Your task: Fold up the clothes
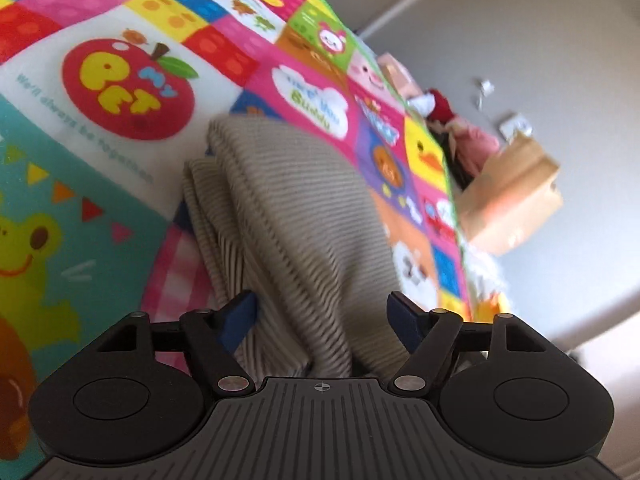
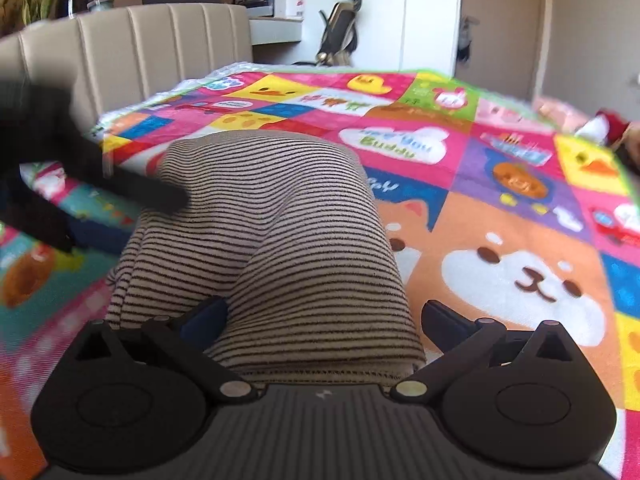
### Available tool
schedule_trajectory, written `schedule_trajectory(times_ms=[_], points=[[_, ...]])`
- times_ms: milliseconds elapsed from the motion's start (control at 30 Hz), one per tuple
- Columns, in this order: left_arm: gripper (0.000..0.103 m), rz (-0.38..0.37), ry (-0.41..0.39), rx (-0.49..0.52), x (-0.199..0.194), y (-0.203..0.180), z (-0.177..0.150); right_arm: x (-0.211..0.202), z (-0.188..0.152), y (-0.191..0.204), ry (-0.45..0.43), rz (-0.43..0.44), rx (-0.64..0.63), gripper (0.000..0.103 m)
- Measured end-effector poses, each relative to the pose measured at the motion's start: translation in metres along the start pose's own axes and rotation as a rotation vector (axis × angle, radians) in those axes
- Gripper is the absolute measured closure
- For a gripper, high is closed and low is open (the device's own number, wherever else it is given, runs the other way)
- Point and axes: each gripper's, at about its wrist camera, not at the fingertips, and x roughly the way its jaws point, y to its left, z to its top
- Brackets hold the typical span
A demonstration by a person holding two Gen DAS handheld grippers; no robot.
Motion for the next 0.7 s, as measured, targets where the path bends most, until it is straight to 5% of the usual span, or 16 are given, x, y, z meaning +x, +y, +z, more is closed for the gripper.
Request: schedule_trajectory(times_ms=[33,133,267,533,700], points=[[0.054,0.007,0.012,0.016,0.003,-0.001,-0.005,-0.003,0.002,-0.009,0.016,0.044,0.042,0.0],[0.057,-0.022,0.016,-0.008,0.0,0.01,-0.01,-0.011,0.002,-0.044,0.057,0.142,0.215,0.0],[0.059,-0.023,0.003,0.017,0.001,0.011,-0.017,-0.013,0.005,-0.068,0.036,0.118,0.299,0.0],[0.06,0.007,-0.025,0.083,0.001,0.012,-0.019,0.013,0.009,-0.048,0.062,0.2,0.298,0.003],[0.059,0.072,-0.058,0.098,-0.01,0.028,0.0,0.011,-0.003,0.018,0.061,0.249,0.103,0.004]])
